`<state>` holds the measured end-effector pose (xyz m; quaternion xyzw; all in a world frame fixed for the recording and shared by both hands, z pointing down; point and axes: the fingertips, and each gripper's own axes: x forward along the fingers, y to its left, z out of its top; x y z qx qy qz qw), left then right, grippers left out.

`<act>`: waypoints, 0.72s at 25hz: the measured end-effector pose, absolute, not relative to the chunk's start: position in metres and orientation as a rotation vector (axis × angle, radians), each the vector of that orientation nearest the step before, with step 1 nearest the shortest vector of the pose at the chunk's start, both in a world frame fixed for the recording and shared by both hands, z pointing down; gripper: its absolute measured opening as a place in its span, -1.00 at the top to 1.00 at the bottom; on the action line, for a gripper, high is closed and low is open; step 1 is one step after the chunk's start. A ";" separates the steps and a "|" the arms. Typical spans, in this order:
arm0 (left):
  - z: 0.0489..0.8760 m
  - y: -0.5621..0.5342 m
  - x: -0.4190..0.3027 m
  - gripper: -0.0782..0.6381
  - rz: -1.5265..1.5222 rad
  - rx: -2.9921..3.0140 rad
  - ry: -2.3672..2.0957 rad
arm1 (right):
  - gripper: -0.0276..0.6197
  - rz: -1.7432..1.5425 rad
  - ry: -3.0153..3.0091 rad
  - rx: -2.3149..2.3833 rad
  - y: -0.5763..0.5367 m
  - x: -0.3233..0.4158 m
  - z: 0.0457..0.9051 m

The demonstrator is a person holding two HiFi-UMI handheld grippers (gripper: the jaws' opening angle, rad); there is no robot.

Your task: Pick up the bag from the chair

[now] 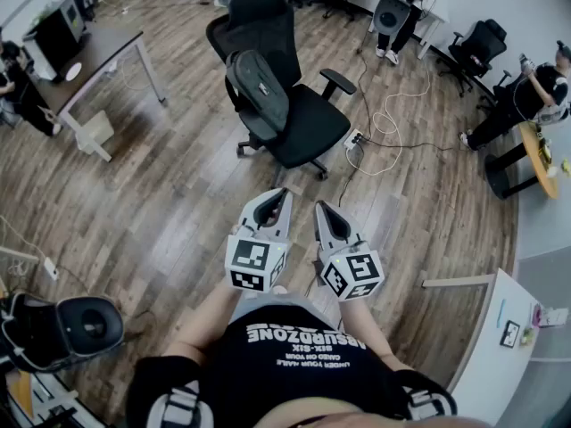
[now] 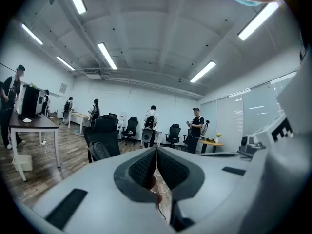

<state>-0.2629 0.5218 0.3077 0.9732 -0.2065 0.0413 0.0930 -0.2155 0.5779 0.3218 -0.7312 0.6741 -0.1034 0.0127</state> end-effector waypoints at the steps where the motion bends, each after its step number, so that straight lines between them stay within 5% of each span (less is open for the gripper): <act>1: 0.310 0.522 -0.262 0.73 0.131 2.881 -0.622 | 0.88 -0.338 2.103 -2.278 0.579 -0.214 0.325; 18: 0.343 0.445 -0.181 0.73 0.186 2.797 -0.548 | 0.88 -0.366 2.009 -2.365 0.536 -0.121 0.351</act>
